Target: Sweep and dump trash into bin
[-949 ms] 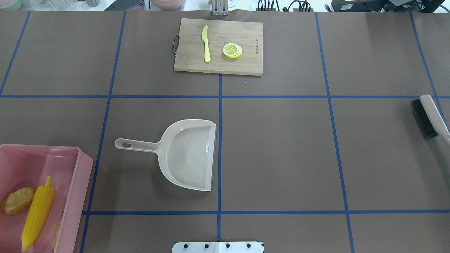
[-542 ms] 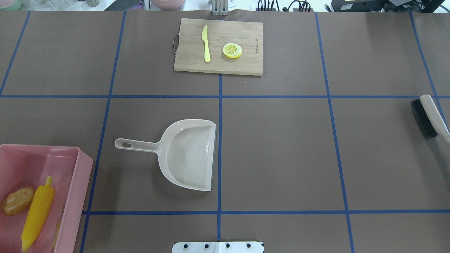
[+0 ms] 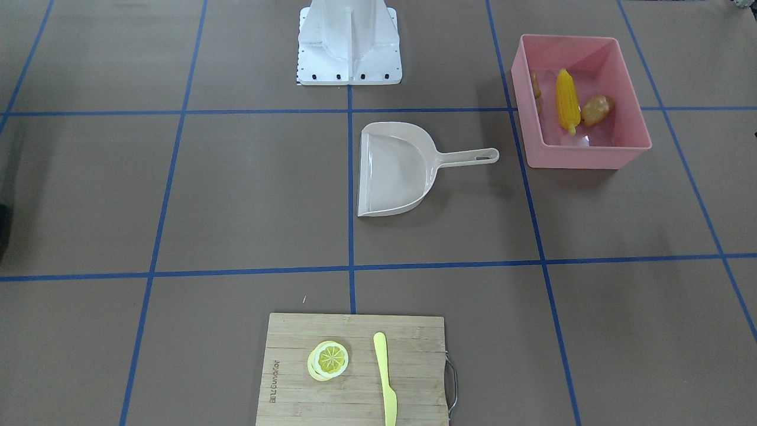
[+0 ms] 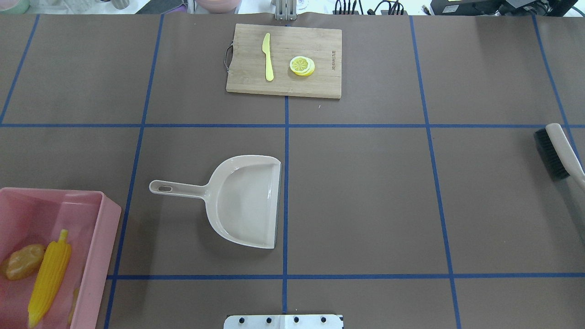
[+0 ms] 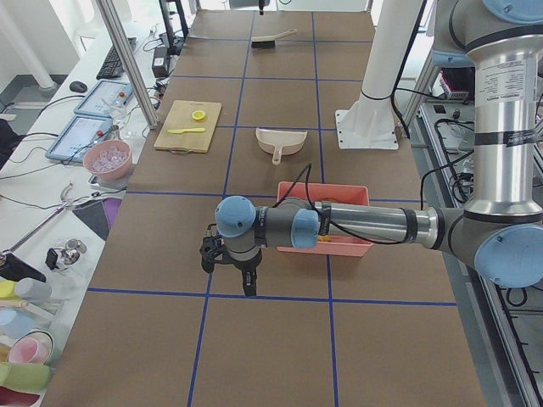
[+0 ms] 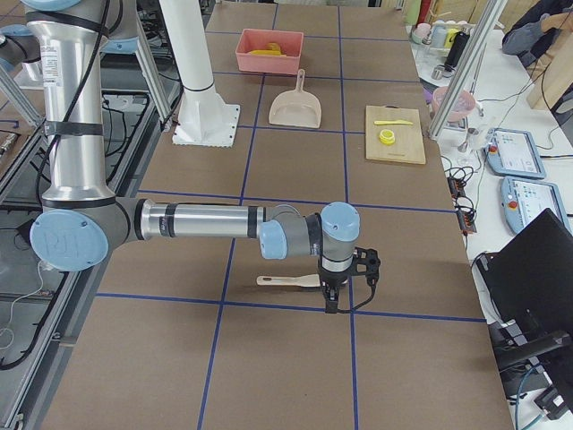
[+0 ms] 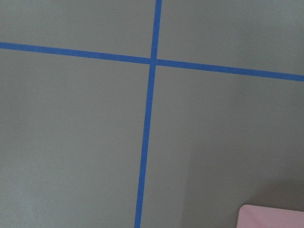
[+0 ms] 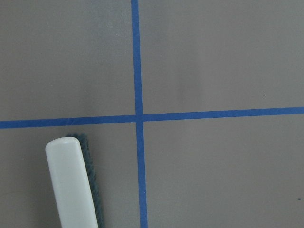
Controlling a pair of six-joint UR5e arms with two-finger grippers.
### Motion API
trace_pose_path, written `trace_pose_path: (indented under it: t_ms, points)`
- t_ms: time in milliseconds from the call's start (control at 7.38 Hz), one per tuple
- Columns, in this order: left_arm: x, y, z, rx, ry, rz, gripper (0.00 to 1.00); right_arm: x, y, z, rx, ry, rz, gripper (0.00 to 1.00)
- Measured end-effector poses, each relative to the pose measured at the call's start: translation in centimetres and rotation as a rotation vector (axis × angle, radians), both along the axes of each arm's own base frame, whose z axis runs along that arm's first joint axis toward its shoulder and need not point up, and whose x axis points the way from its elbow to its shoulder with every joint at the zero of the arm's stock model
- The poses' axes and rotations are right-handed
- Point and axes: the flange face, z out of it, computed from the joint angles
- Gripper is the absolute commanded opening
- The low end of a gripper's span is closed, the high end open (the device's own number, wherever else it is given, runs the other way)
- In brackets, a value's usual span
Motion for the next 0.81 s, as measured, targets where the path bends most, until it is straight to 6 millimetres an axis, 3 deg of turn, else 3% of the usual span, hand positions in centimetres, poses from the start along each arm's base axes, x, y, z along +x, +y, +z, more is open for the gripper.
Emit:
trace_pose_path:
  t_ms: [271,814]
  points:
    - [0.0,-0.13,1.3,0.037,0.001,-0.005,0.99,0.0,0.01,0.01,-0.001,0.0,0.0,1.0]
    - [-0.39,-0.11,1.16,0.055,-0.002,-0.01,0.99,-0.03,0.01,-0.01,-0.001,-0.004,-0.002,1.0]
